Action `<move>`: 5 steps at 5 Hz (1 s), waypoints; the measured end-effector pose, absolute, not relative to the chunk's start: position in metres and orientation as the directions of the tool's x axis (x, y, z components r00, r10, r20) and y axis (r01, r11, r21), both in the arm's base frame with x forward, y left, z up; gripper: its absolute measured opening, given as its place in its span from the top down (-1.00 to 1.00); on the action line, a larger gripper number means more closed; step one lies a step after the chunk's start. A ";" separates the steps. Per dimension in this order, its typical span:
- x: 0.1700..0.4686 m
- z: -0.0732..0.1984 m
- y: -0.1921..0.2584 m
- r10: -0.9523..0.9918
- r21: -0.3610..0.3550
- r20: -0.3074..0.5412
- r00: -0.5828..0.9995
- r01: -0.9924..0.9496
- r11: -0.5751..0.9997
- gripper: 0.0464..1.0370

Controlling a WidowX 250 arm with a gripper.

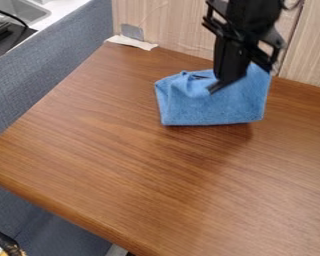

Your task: Unfold the cloth from top left to bottom right

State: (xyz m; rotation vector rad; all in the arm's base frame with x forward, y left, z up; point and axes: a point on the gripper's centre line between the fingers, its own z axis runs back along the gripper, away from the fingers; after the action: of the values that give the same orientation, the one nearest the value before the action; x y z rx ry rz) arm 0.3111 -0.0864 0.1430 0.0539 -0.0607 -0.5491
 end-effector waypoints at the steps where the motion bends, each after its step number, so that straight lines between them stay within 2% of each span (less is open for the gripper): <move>1: 0.279 0.129 -0.092 -0.570 0.058 0.007 0.822 0.569 0.821 0.99; 3: 0.241 0.073 -0.107 -0.640 0.019 -0.107 0.761 0.645 0.764 0.99; 4: 0.239 0.060 -0.109 -0.644 0.016 -0.127 0.755 0.650 0.759 0.94; 5: 0.236 0.061 -0.109 -0.642 0.014 -0.143 0.753 0.651 0.759 0.64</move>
State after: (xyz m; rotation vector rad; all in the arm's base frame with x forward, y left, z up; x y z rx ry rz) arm 0.2363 -0.1095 0.0607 0.0645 0.1325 -0.7063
